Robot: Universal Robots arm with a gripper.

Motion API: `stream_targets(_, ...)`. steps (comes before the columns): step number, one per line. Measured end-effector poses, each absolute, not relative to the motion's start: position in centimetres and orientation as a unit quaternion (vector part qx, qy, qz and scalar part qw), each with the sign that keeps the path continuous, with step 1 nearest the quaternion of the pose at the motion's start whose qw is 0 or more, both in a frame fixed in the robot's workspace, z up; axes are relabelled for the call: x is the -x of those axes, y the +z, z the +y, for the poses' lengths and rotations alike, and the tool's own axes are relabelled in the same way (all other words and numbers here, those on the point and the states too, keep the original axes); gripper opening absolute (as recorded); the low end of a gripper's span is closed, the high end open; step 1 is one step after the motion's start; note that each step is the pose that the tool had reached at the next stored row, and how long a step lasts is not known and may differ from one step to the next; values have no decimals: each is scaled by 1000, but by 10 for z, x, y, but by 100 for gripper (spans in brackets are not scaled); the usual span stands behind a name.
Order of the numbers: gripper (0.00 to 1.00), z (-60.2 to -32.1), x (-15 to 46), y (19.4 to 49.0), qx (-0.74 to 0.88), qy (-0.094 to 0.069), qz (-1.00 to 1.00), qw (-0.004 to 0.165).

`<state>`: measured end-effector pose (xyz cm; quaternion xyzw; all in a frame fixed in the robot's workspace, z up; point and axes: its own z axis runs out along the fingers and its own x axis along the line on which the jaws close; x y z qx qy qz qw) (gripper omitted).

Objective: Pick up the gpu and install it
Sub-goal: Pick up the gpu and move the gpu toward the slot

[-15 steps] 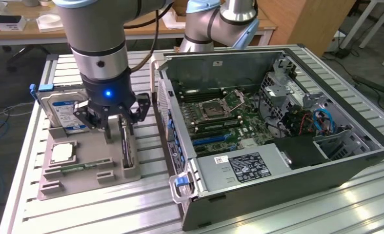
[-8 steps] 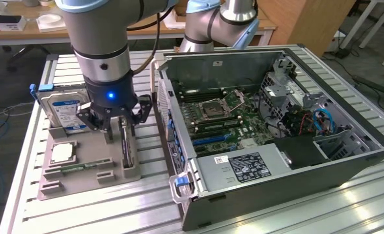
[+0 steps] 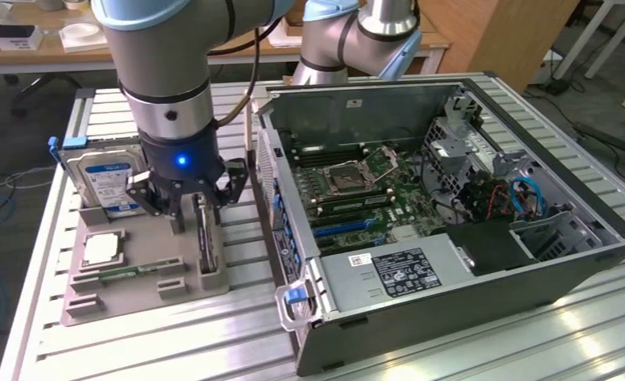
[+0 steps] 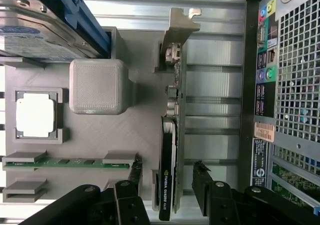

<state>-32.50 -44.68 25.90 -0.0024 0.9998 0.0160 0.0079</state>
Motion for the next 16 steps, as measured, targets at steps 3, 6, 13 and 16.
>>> stream_targets(3,53,-447,325,255,2,16,1000,8)
stream_targets(6,53,-447,325,251,2,16,1000,8)
stream_targets(13,53,-447,325,243,2,16,1000,8)
stream_targets(16,53,-447,325,241,2,16,1000,8)
